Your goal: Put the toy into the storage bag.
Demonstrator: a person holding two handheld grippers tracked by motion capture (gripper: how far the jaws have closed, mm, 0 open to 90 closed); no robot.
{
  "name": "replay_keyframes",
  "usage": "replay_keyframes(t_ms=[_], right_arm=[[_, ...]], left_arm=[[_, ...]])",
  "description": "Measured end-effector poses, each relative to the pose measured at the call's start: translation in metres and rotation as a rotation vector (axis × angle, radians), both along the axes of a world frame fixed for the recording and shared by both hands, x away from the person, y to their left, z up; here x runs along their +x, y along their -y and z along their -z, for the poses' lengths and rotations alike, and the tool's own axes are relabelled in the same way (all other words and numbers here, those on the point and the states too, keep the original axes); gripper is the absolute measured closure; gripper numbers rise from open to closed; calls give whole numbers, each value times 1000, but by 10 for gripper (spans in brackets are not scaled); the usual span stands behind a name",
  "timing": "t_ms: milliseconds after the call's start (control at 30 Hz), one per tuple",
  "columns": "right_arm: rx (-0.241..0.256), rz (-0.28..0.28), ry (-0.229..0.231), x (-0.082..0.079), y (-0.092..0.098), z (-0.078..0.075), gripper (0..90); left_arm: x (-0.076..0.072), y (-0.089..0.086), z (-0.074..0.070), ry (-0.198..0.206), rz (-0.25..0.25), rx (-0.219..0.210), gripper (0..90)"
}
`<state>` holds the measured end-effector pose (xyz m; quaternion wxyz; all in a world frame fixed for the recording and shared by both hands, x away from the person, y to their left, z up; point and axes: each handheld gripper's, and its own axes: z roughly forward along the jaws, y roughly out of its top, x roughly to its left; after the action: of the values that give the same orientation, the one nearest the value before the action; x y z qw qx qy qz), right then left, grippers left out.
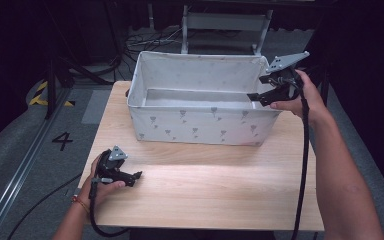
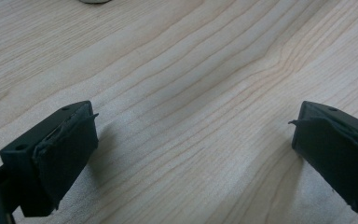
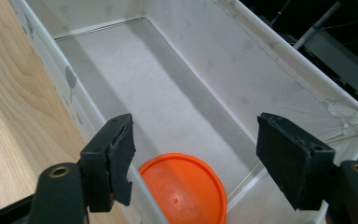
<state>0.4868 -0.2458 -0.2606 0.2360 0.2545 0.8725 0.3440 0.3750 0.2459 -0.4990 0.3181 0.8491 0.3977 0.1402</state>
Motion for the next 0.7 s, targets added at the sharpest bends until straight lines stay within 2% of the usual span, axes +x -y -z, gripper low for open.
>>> replay_keyframes(t_ms=[433, 467, 567, 700], right_arm=[[-15, 51, 56, -32, 14, -4, 248], [-5, 59, 73, -38, 17, -3, 249], [8, 63, 81, -46, 20, -2, 234], [-4, 73, 100, -58, 22, 2, 221]], left_arm=[[0, 0, 0, 0, 0, 0, 5], [0, 0, 0, 2, 1, 1, 5], [0, 0, 0, 0, 0, 0, 5], [0, 0, 0, 0, 0, 0, 5]])
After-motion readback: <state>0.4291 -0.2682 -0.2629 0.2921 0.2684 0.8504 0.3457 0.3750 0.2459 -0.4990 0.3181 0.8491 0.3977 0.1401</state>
